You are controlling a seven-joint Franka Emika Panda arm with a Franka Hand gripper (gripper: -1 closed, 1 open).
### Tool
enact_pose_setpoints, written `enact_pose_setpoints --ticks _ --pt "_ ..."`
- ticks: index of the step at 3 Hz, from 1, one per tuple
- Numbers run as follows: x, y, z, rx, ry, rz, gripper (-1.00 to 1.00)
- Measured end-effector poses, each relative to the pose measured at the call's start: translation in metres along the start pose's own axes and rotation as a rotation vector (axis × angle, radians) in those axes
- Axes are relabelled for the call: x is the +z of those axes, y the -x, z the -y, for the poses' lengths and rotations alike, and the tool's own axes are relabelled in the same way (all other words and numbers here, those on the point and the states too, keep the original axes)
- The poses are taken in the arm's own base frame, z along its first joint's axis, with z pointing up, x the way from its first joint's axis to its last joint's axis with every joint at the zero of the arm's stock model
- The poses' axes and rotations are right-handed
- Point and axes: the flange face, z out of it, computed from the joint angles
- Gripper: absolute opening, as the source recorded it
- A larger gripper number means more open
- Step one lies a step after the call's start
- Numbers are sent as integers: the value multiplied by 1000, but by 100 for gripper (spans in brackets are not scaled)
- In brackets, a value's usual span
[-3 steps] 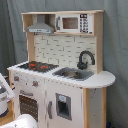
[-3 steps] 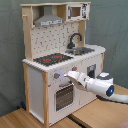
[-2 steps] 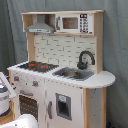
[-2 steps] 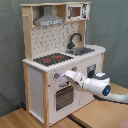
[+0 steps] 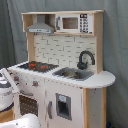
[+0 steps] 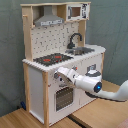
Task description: Play with the kitchen
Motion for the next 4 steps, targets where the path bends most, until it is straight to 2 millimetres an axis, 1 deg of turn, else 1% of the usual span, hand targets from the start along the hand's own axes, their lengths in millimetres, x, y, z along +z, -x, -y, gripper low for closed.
enact_pose_setpoints --ticks 1,2,3,4 --pt "21 -2 12 14 -12 32 100" --pt "22 -1 9 -8 0 77 100" --pt "22 0 10 -8 -1 78 -100" --pt "21 -2 5 -71 3 77 -100"
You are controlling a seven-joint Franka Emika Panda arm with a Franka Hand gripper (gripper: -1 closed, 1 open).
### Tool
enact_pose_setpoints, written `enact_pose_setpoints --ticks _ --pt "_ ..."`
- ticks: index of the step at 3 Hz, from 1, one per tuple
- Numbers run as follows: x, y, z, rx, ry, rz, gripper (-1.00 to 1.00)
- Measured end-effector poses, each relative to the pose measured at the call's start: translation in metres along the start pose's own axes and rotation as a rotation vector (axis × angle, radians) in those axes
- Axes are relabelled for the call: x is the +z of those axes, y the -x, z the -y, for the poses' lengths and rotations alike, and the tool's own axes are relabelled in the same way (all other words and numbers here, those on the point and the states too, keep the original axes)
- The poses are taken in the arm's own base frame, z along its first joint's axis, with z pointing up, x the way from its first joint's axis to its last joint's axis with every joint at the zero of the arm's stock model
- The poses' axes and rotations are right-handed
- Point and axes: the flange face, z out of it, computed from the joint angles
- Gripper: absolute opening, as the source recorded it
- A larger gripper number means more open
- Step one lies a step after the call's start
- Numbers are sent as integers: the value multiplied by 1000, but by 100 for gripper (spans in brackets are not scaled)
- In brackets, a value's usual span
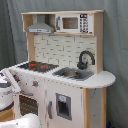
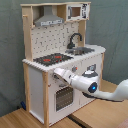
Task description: Play with the kitchen
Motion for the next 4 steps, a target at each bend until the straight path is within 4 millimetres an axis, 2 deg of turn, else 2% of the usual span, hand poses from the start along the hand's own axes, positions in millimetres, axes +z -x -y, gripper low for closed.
enact_pose_setpoints --ticks 4 --pt "-1 -2 0 -451 -5 15 -100"
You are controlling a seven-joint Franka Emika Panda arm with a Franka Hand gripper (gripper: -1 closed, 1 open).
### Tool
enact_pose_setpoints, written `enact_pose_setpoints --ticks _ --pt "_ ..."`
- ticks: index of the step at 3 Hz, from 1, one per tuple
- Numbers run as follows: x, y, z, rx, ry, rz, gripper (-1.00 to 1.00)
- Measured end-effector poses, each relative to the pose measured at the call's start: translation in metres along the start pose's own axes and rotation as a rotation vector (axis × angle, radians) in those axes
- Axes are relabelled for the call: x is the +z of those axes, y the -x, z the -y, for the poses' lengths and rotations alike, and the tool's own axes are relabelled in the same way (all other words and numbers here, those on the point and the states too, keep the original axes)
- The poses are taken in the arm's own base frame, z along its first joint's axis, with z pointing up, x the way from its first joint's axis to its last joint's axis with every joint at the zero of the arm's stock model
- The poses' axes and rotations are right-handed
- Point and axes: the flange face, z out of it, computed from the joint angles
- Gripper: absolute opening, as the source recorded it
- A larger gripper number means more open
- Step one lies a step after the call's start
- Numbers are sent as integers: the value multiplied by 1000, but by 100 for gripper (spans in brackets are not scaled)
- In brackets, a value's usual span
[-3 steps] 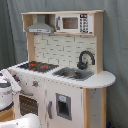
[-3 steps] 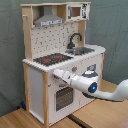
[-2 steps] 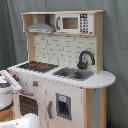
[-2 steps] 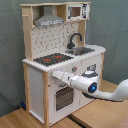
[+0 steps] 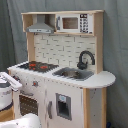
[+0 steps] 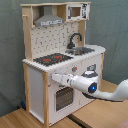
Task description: Play with the kitchen
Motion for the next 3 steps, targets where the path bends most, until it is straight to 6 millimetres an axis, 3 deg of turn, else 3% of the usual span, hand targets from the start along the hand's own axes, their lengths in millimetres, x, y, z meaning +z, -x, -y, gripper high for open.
enact_pose_setpoints --ticks 3 --pt "-1 0 0 -347 1 4 -100"
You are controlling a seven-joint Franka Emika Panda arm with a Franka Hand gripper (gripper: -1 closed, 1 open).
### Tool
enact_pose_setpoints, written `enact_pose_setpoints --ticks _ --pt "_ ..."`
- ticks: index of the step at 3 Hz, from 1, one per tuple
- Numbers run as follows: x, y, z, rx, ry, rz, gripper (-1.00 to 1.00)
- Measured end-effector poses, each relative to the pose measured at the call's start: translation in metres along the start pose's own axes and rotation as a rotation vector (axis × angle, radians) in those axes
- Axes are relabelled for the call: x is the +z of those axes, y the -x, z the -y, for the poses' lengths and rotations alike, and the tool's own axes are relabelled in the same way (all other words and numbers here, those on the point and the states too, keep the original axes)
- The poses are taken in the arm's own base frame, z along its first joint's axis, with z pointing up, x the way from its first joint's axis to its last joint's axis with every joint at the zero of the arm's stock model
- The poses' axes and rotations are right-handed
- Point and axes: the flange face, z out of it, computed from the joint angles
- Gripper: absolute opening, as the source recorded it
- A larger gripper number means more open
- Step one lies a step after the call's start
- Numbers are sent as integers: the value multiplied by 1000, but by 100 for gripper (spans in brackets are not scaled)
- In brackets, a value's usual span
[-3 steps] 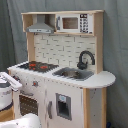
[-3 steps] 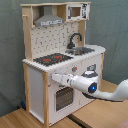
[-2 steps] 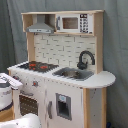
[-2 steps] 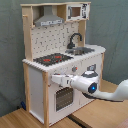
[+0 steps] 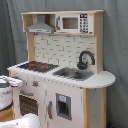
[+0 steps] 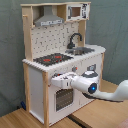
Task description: Play with the kitchen
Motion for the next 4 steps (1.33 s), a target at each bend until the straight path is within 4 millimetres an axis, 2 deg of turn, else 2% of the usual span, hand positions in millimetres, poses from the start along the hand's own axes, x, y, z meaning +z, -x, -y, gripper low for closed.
enact_pose_setpoints --ticks 3,4 --pt "0 0 0 -323 1 1 -100" --pt "0 0 0 -326 0 1 -100"
